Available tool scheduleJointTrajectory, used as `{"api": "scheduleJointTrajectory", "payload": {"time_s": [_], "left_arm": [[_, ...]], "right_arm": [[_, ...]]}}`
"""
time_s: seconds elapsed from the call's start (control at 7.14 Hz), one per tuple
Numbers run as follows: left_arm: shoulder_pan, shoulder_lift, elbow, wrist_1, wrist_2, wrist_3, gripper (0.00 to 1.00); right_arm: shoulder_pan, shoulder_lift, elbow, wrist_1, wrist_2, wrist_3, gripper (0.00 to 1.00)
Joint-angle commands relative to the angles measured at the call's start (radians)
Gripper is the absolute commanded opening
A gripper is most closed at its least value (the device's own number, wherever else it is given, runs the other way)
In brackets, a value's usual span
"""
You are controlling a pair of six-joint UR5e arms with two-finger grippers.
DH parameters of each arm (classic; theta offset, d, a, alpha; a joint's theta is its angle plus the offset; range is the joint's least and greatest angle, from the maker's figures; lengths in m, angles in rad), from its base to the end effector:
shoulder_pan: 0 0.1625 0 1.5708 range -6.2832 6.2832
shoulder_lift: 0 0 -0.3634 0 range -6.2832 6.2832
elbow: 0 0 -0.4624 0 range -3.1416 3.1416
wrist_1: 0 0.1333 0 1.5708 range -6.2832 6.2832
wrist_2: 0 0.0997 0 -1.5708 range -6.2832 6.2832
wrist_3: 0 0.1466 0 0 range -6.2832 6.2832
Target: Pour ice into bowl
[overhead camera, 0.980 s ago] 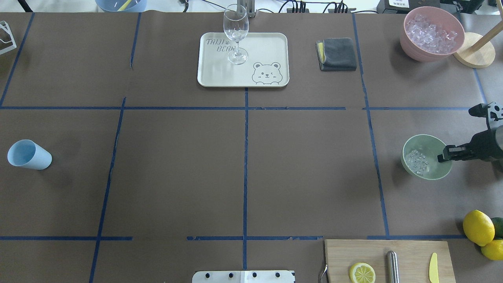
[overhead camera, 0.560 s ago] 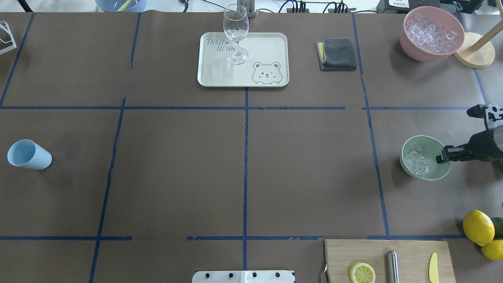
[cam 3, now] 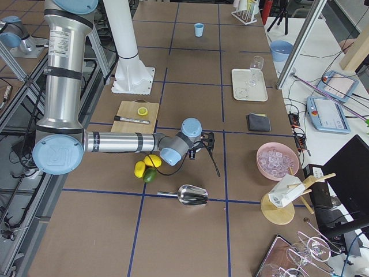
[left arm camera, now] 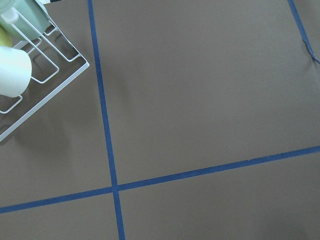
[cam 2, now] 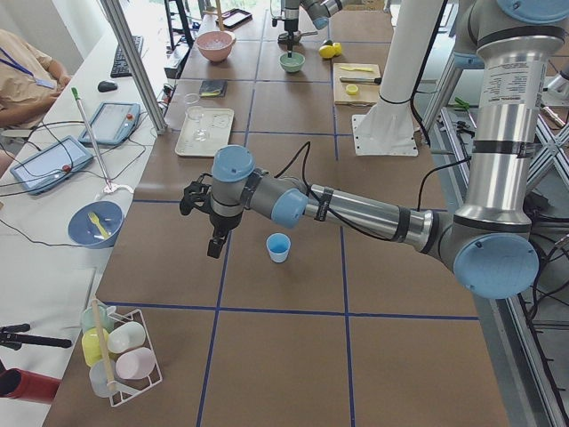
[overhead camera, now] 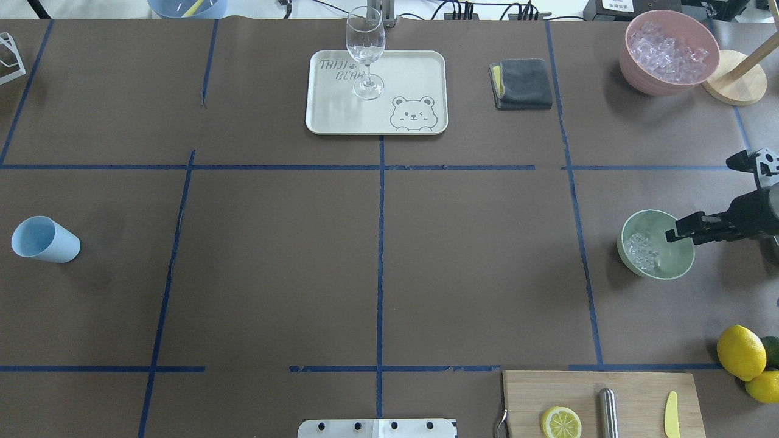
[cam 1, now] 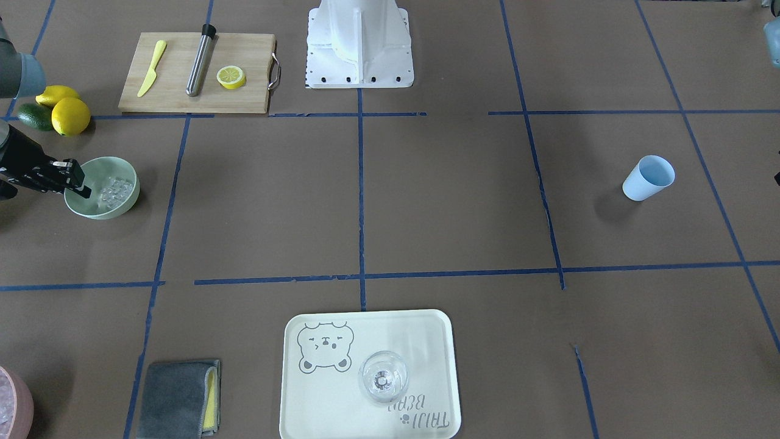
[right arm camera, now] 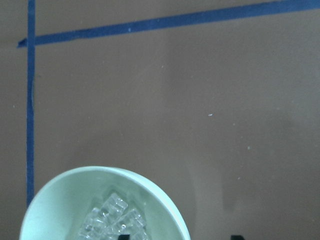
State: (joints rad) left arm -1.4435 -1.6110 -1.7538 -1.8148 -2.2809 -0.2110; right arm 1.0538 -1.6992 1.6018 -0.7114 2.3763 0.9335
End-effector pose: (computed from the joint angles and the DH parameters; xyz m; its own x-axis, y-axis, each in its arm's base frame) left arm 0.0393 -0.6045 0.4776 0.7228 0.1934 -0.6635 0.0389 0.9471 0.3185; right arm -0.2508 -0.4969 0.5725 0.4993 0.0442 0.8653 -0.0734 0.9973 -0.0085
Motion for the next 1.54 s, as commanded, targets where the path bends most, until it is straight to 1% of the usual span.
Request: {"api": "scheduleJointTrajectory", "payload": {"time_s": [0.0,0.14,0.28,0.42,0.56,0.7,0.84,0.98,1.12,1.26,1.4], "left_arm": [[0.0,0.006,0.01,-0.004,0.009,0.051,1.0],[-0.003,0.012,0.042,0.002,0.011,0.19,1.0],[-0.02,0.01,0.086,0.005,0.006,0.272,1.0],[-0.069,0.005,0.13,0.006,0.001,0.304,1.0],[-0.075,0.005,0.137,0.029,0.001,0.306,1.0],[-0.106,0.002,0.139,0.084,-0.003,0.33,1.0],[-0.124,0.017,0.123,0.204,-0.128,0.337,1.0],[-0.124,0.102,0.069,0.25,-0.226,0.331,1.0],[-0.121,0.149,0.036,0.224,-0.224,0.337,1.0],[-0.121,0.176,0.028,0.215,-0.221,0.34,1.0],[-0.121,0.184,0.048,0.165,-0.206,0.34,1.0]], "right_arm": [[0.171,-0.001,0.0,-0.04,0.113,-0.039,1.0],[0.224,0.0,0.001,-0.11,0.113,-0.15,1.0],[0.274,0.013,0.007,-0.214,0.107,-0.303,1.0],[0.326,0.021,0.021,-0.352,0.087,-0.479,1.0],[0.389,0.062,0.039,-0.543,0.04,-0.68,1.0],[0.463,0.076,0.058,-0.726,0.037,-0.879,1.0],[0.507,0.104,0.072,-0.844,0.038,-0.96,1.0],[0.511,0.098,0.104,-0.87,0.037,-0.961,1.0],[0.508,0.098,0.109,-0.875,0.038,-0.958,1.0],[0.491,0.099,0.107,-0.92,0.034,-0.96,1.0],[0.5,0.058,0.13,-0.913,0.041,-0.957,1.0]]}}
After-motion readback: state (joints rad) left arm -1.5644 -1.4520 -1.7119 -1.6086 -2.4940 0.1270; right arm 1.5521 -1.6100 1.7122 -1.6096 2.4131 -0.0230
